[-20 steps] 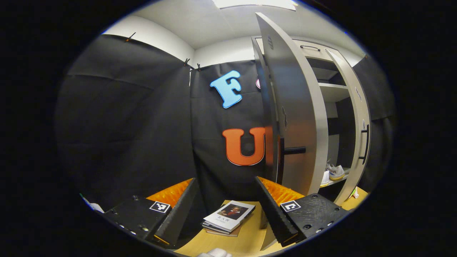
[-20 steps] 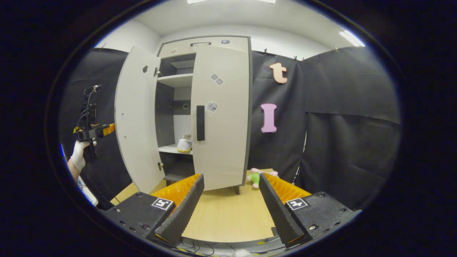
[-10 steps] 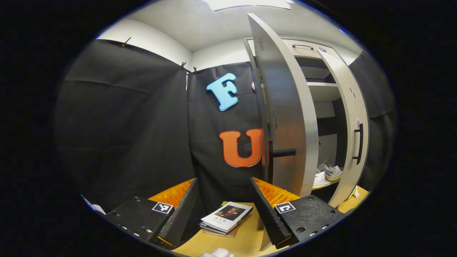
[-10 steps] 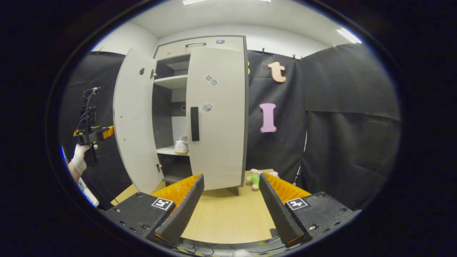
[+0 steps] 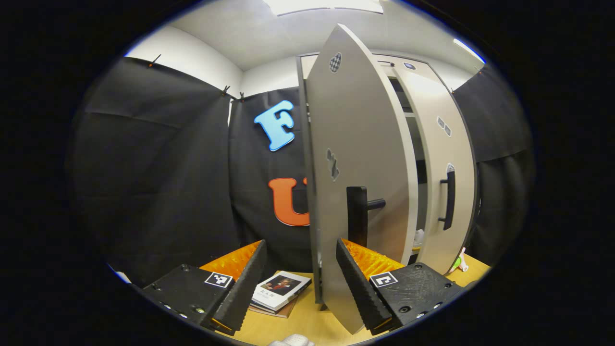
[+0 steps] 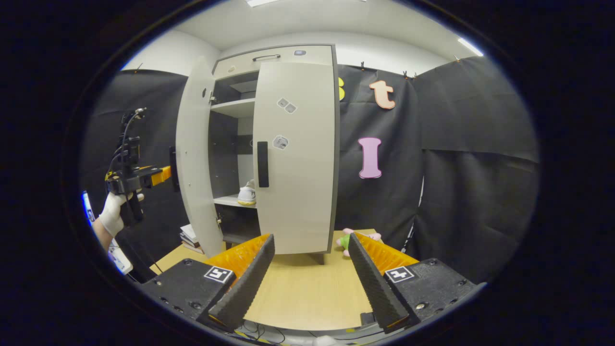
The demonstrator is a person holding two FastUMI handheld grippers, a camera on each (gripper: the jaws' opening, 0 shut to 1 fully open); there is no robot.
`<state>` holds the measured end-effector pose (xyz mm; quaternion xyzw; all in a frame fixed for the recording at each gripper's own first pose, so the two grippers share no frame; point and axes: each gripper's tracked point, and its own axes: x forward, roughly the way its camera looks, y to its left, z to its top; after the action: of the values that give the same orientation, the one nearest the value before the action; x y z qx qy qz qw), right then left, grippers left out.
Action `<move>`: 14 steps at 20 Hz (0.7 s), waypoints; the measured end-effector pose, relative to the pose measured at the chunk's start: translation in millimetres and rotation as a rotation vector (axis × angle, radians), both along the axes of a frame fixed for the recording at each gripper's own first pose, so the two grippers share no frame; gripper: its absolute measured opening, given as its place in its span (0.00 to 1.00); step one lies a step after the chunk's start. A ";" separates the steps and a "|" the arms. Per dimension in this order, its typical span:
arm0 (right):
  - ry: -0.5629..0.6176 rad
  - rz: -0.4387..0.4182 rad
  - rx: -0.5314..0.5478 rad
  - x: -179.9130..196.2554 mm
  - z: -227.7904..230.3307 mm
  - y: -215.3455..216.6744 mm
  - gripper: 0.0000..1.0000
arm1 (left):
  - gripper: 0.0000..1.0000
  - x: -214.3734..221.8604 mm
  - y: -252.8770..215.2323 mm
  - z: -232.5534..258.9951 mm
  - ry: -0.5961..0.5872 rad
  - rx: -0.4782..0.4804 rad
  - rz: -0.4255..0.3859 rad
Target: Grab one shoe with the right hand and put it into the shoe cabinet, grab the other shoe with the left hand and put it into the shoe cabinet; then close the right door with the right hand and the left door with the left hand.
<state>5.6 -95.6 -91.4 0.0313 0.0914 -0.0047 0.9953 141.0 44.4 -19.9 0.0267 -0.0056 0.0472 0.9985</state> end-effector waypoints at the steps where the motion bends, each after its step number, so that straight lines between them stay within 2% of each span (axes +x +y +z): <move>1: 0.000 0.004 -0.001 2.7 -0.3 -3.5 1.00 | 0.88 5.3 -12.9 -1.0 0.004 -0.010 -0.022; 3: 0.001 0.006 0.001 6.5 -1.4 -12.6 1.00 | 0.90 16.1 -34.3 0.9 0.013 -0.019 -0.047; 4: 0.000 0.008 0.005 9.1 -0.5 -16.6 1.00 | 0.97 17.9 -44.1 2.8 0.013 -0.009 -0.050; 9: -0.018 0.017 0.013 12.9 4.3 -27.6 1.00 | 0.96 23.1 -76.5 1.3 0.023 0.011 -0.075; 14: -0.025 0.032 0.015 16.7 7.0 -23.4 1.00 | 0.96 13.4 -75.0 -1.9 0.038 0.016 -0.069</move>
<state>22.2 -119.0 -84.4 0.0374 0.0793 0.0121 0.9961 154.4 -30.6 -21.8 0.0355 0.0123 0.0121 0.9992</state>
